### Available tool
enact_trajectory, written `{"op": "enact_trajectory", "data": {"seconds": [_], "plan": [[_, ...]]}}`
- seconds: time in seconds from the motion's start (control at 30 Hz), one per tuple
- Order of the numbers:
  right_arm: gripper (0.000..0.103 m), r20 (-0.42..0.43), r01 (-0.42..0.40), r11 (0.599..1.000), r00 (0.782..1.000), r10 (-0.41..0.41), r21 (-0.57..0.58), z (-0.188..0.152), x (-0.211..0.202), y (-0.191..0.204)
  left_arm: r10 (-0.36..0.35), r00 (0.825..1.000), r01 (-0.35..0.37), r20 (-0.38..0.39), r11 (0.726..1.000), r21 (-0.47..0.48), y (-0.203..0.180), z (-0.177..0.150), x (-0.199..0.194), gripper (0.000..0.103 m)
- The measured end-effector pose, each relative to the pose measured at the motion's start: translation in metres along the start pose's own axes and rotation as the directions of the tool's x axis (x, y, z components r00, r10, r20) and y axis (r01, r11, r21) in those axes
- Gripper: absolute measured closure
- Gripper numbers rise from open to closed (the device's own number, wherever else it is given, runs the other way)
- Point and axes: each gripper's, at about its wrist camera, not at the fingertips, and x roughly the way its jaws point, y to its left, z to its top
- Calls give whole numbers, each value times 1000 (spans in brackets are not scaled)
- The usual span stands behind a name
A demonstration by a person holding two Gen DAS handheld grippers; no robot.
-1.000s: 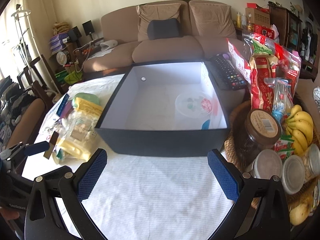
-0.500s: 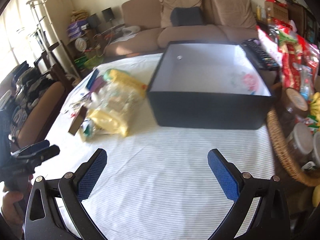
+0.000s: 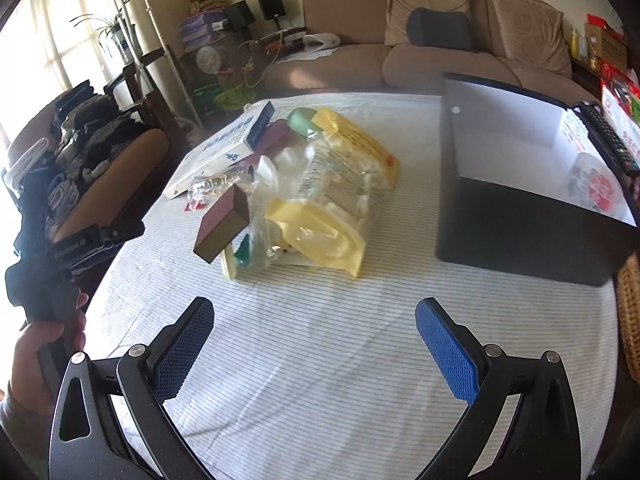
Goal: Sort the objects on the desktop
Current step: 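Reach the right gripper to the yellow food-mould bag and grasp it, then lift the yellow bag with the right gripper and carry it toward the box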
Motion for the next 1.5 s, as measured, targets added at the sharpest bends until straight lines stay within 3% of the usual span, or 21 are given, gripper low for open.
{"op": "enact_trajectory", "data": {"seconds": [0.1, 0.27, 0.57, 0.73, 0.77, 0.93, 1.1, 1.27, 1.33, 1.43, 1.5], "plan": [[0, -3, 6, 1000, 1000, -6, -11, 5, 16, 6, -32, 999, 32, -17, 999, 7, -2, 2, 15, 0], [0, 8, 34, 999, 999, -34, -39, 17, 42, 10, -78, 989, 77, -124, 997, -17, -7, 4, 47, 0], [0, 8, 123, 991, 992, -123, -54, 41, 105, 2, -102, 985, 98, -139, 995, -30, -20, 20, 47, 0], [2, -56, 141, 989, 988, -143, -43, 42, 142, -7, -107, 981, 105, -164, 994, -24, -24, 18, 51, 0], [13, -64, 125, 992, 990, -126, -33, 42, 145, -9, -115, 979, 112, -167, 993, -26, -24, 17, 51, 0], [34, -67, 54, 998, 996, -56, -31, 40, 139, -18, -155, 976, 154, -155, 988, -23, -31, 17, 45, 0], [35, -67, -92, 994, 993, 96, 63, 34, 114, -31, -205, 966, 206, -158, 978, -12, -40, 16, 39, 0], [35, -52, -270, 932, 956, 290, 244, 2, 81, -39, -249, 952, 258, -179, 966, 30, -57, 9, 37, 0], [35, -50, -316, 896, 936, 348, 312, -14, 70, -41, -279, 938, 294, -204, 955, 45, -66, 4, 38, 0], [35, 5, -418, 788, 884, 467, 453, -42, 53, -50, -330, 909, 355, -255, 933, 58, -79, -6, 39, 0], [35, 39, -450, 722, 861, 508, 526, -60, 43, -58, -331, 902, 368, -278, 925, 92, -90, -14, 38, 0]]}}
